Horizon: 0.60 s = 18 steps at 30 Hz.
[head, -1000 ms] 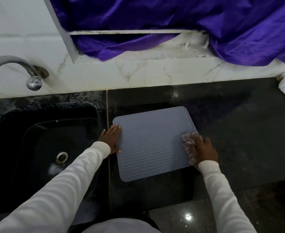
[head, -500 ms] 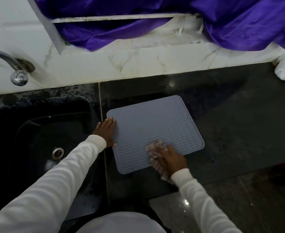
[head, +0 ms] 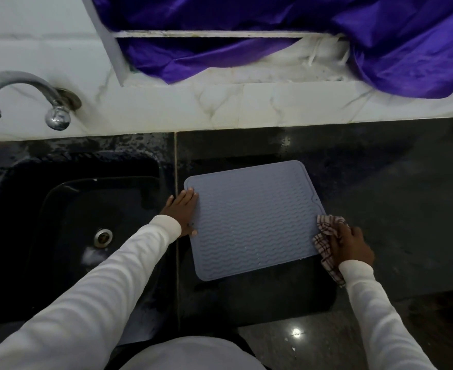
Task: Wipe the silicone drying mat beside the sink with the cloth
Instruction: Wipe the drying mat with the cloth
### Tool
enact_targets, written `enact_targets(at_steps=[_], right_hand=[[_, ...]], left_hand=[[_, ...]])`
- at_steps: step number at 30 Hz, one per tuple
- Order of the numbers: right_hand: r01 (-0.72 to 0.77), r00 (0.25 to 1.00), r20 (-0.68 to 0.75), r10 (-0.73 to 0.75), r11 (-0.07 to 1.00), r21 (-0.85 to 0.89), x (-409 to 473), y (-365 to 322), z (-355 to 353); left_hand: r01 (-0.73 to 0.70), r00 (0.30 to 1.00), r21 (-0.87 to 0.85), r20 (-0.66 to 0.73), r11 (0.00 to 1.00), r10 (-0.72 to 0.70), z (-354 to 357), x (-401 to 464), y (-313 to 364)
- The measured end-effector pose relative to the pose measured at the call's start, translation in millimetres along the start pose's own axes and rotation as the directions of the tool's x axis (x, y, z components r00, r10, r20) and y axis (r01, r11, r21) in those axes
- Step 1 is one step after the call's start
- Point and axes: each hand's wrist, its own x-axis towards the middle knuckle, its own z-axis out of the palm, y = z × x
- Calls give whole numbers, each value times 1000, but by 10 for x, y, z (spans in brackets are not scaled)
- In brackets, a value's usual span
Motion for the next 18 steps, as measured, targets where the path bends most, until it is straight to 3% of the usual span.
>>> enact_targets(at_steps=[2,5,8,11,16,18], right_hand=[[35,999,-22,-33,995,94,0,-265,-49],[238,971,-17,-239,955,175,-47,-948,-52],[444,880,68,-469,866,228,-283,-1936,95],[559,794,174,-582,812,165,-553,-2676,471],[609,761,226,-608,790,73,-550,-2719,748],[609,778,165,-606,792,36,-406,-2540,639]], left_hand=[[6,1000,1,-5,1000,-6,-2,11,5],[15,1000,11,-10,1000,-15,-2,17,18],[25,999,25,-21,999,-24,-12,-2,30],[38,998,30,-57,999,-36,-11,-27,48],[43,996,25,-76,999,-41,-1,-9,27],[39,998,10,-52,999,-39,-9,9,27]])
